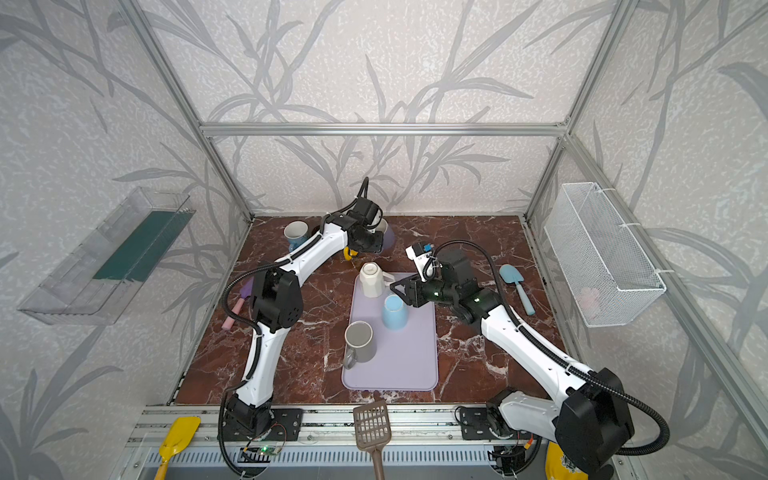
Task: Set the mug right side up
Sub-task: 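Lower the lavender mug mouth-up beside the yellow mug with the left gripper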
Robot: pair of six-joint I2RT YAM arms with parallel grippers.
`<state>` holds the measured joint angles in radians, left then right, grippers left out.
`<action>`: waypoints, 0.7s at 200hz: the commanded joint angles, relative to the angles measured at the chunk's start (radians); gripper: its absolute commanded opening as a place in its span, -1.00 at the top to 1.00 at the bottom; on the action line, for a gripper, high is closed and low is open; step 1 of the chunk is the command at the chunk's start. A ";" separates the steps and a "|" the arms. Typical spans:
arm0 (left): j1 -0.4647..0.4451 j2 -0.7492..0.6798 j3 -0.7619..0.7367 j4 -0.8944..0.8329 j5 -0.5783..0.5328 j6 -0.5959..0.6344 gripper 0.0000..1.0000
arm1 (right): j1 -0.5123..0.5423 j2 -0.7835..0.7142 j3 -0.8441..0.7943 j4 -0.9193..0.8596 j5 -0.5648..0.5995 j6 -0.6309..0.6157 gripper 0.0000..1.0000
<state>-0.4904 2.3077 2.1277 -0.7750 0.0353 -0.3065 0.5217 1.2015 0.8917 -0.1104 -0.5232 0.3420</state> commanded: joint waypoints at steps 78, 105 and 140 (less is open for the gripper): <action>-0.033 0.085 0.168 -0.026 -0.156 0.006 1.00 | -0.009 -0.022 -0.021 -0.014 0.006 -0.018 0.10; -0.040 0.117 0.211 -0.058 -0.187 0.003 1.00 | -0.013 -0.027 -0.025 -0.016 0.007 -0.021 0.10; -0.043 0.143 0.250 -0.097 -0.230 0.003 1.00 | -0.016 -0.029 -0.031 -0.015 0.008 -0.021 0.10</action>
<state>-0.5266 2.4546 2.3047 -0.8524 -0.1150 -0.3065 0.5117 1.1984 0.8719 -0.1177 -0.5201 0.3382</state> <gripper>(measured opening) 0.159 0.450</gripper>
